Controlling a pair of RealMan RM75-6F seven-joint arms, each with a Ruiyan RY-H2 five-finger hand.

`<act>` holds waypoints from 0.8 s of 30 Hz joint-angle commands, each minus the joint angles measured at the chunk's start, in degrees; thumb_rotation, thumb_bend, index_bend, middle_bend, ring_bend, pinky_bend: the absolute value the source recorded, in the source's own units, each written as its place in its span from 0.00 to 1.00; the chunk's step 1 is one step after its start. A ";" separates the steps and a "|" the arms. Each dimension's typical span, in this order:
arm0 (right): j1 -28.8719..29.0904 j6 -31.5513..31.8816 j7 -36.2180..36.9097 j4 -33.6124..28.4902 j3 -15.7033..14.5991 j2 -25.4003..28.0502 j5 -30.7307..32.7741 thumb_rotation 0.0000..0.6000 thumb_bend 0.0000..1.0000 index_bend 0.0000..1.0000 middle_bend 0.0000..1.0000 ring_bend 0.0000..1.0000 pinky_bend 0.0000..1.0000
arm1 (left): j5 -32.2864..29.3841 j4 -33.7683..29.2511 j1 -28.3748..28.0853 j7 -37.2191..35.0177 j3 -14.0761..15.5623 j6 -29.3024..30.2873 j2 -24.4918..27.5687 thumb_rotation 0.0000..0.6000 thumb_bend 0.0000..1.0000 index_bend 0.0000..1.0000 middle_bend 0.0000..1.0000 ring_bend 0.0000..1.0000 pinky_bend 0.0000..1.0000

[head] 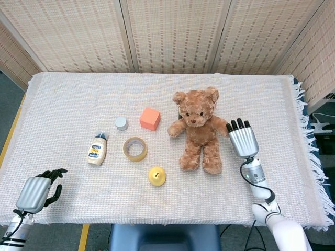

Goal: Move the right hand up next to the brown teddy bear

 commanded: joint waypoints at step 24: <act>-0.13 1.02 -0.50 -0.36 0.42 -0.10 0.90 1.00 0.18 0.54 0.50 0.40 0.61 | 0.56 -0.11 -0.06 0.66 0.30 -0.02 -0.06 1.00 0.54 0.27 0.37 0.36 0.56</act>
